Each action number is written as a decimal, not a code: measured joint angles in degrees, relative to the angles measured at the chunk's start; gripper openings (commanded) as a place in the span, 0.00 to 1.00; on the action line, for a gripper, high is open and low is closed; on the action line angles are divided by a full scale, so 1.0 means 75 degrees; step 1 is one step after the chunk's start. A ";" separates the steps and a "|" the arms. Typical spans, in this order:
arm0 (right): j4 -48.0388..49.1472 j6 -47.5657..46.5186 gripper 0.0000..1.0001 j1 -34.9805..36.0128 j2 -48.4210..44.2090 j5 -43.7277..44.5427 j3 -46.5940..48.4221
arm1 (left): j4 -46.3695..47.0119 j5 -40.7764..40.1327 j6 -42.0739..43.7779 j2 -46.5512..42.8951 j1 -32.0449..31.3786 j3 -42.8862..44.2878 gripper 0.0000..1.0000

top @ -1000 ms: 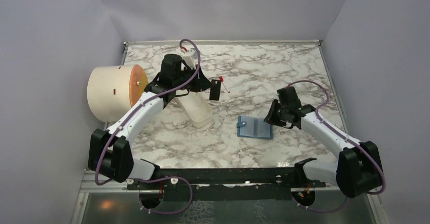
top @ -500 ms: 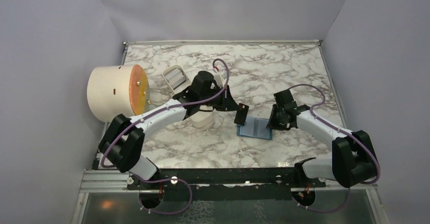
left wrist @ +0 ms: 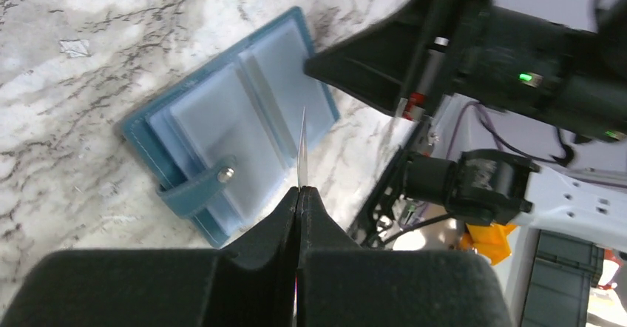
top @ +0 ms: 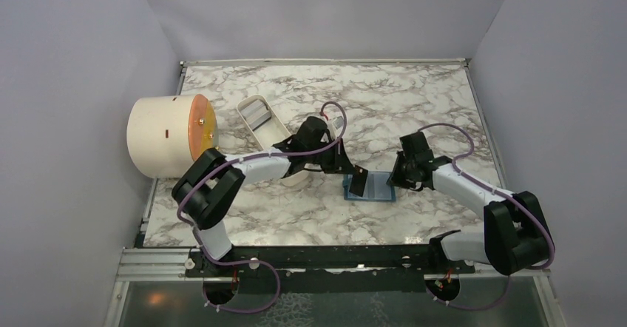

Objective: Put the credit cards into the card holder
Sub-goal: Insert the credit card into the card holder.

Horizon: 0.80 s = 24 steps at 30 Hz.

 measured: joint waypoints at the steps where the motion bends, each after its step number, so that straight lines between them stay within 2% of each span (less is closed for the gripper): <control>1: 0.0012 0.0000 0.14 0.0000 0.0000 -0.0012 -0.0003 | 0.0044 0.0006 -0.0003 0.0227 -0.0012 0.0073 0.00; 7: 0.0128 -0.0003 0.14 0.0000 -0.0058 -0.0058 -0.0085 | 0.0096 0.0023 -0.0067 0.1102 -0.0050 0.0172 0.00; 24: 0.0274 -0.0003 0.14 -0.0003 -0.0114 -0.0169 -0.0175 | 0.0443 0.0026 -0.0434 0.1501 -0.0283 0.0323 0.00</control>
